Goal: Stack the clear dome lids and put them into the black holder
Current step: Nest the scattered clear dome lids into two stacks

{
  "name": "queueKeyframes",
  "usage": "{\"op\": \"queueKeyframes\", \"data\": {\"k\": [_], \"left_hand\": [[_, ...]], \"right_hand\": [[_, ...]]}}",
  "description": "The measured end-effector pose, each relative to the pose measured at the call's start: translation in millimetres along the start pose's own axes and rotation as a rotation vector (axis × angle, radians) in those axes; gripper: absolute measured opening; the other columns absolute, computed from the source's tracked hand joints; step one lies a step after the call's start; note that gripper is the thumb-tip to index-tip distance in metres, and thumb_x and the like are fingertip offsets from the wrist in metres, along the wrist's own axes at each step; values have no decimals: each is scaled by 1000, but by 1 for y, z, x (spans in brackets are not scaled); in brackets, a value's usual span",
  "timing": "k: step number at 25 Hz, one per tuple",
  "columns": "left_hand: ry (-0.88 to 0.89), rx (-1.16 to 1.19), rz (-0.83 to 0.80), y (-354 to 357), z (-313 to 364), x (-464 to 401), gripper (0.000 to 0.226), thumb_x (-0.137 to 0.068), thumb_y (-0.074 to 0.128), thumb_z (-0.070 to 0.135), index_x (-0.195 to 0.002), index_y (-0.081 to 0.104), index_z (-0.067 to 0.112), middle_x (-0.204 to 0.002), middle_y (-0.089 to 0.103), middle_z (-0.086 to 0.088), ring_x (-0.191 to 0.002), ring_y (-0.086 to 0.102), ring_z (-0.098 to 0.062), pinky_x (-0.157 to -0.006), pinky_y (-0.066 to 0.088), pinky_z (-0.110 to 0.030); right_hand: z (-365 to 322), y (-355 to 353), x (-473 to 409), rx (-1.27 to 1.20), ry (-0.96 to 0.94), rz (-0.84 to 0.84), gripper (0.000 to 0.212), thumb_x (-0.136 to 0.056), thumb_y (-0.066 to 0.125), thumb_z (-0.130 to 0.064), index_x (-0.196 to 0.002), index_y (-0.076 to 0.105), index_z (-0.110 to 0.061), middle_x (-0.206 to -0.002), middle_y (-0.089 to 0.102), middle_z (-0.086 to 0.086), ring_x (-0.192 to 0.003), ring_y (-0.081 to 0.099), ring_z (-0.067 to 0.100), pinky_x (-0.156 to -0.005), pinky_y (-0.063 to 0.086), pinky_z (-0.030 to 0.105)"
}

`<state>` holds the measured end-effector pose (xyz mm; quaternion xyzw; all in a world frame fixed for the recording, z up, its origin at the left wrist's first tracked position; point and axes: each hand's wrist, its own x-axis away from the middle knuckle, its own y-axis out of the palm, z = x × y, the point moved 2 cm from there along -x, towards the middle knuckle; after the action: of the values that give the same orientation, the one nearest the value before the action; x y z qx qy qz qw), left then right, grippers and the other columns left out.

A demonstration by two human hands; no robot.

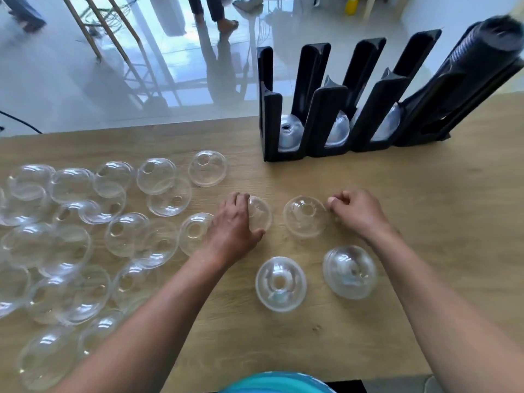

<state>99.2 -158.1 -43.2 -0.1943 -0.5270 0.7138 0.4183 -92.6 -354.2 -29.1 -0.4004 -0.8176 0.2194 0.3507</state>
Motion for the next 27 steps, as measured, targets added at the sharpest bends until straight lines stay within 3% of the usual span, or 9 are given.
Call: {"op": "queueKeyframes", "data": {"k": [1, 3, 6, 8, 11, 15, 19, 23, 27], "left_hand": [[5, -23, -19, 3, 3, 0, 87, -72, 82, 49, -142, 39, 18, -140, 48, -2, -125, 50, -27, -94, 50, -42], [19, -69, -36, 7, 7, -2, 97, -71, 82, 54, -148, 35, 19, -143, 49, -2, -128, 45, -26, -97, 46, -40], [37, -31, -28, -1, 15, 1, 100, -72, 81, 54, -152, 33, 17, -143, 51, -5, -129, 43, -27, -103, 43, -39], [63, 47, 20, -15, 22, 15, 101, -71, 80, 57, -152, 35, 16, -140, 53, -4, -129, 45, -24, -104, 43, -37], [141, 124, 85, -33, 34, 56, 100, -65, 71, 70, -148, 36, 27, -133, 54, 6, -122, 47, -14, -93, 44, -30], [152, 61, -62, -11, 45, 106, 101, -68, 70, 69, -152, 29, 32, -143, 45, 10, -129, 39, -12, -103, 44, -33], [59, 6, -103, 25, 49, 123, 105, -72, 73, 66, -156, 23, 27, -151, 39, 5, -131, 36, -15, -106, 45, -35], [4, 45, -27, 35, 50, 120, 104, -70, 76, 63, -154, 27, 27, -149, 43, 4, -129, 40, -18, -96, 51, -37], [-42, 78, 8, 41, 56, 127, 102, -70, 80, 55, -154, 30, 25, -150, 42, 1, -129, 41, -22, -100, 49, -40]], "right_hand": [[-5, -1, 4, 101, -90, 59, 27, -95, 66, -34, -109, 73, -11, -103, 75, 12, -95, 68, 27, -81, 52, 33], [-16, 4, 17, 186, -204, -2, 57, -86, 73, -50, -134, 62, -20, -130, 64, 9, -120, 60, 26, -103, 49, 41], [-23, 24, 26, 485, -266, -141, 84, -73, 77, -63, -144, 43, -35, -141, 49, 5, -130, 45, 27, -103, 45, 41], [-23, 30, 25, 625, -289, -129, 83, -71, 79, -61, -141, 42, -34, -138, 49, 6, -127, 44, 27, -99, 46, 41], [-26, 25, 20, 614, -296, -138, 83, -68, 80, -54, -138, 44, -29, -136, 49, 8, -125, 44, 27, -99, 46, 41], [-28, -4, 28, 371, -243, -185, 85, -65, 83, -54, -138, 49, -28, -133, 51, 3, -124, 49, 24, -103, 48, 43], [-5, -50, 77, 135, -331, -154, 83, -62, 83, -57, -135, 52, -31, -125, 53, -8, -115, 53, 9, -87, 47, 20], [34, -64, 124, 303, -433, -25, 82, -65, 76, -58, -138, 47, -33, -117, 49, -8, -109, 49, 13, -83, 46, 27], [61, -37, 130, 487, -488, -79, 80, -72, 76, -52, -142, 42, -33, -119, 41, -6, -115, 46, 17, -83, 42, 25]]}}
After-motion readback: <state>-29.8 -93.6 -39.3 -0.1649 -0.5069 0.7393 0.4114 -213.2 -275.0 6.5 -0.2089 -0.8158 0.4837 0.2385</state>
